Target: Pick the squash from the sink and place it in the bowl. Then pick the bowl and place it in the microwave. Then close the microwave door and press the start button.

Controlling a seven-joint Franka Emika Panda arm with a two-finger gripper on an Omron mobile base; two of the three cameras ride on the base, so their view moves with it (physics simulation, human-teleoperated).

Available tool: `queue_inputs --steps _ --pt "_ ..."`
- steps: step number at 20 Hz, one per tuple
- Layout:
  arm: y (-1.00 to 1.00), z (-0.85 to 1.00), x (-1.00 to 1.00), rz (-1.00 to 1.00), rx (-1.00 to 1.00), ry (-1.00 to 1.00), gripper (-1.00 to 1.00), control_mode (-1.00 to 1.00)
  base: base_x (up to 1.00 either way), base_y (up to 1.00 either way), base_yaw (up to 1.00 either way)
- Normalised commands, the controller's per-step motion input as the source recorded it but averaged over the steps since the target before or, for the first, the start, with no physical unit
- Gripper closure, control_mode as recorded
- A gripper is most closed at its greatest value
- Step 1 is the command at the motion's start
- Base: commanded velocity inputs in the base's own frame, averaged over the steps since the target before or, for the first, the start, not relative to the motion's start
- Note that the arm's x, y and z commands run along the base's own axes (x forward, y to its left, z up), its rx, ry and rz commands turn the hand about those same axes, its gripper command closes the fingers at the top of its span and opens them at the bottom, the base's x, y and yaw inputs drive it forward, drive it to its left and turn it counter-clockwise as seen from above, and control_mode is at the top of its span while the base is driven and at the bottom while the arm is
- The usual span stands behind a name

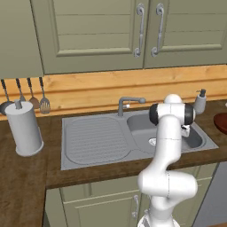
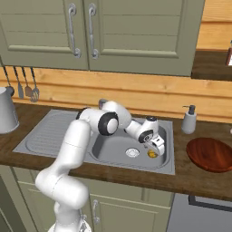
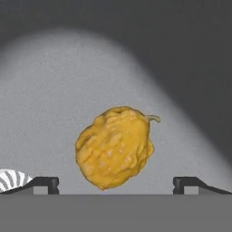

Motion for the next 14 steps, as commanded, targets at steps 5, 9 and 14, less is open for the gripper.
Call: queue_inputs --steps 5,9,14 --pt "-0.18 -0.17 0.2 0.0 0.0 0.0 -1.0 -1.0 0.0 0.0 0.0" --pt "-0.14 -0.25 0.0 0.0 0.0 0.04 -1.0 -1.0 0.0 0.0 0.0" --pt "-0.16 -0.27 0.01 0.0 0.0 0.06 -1.0 -1.0 0.0 0.0 0.0"
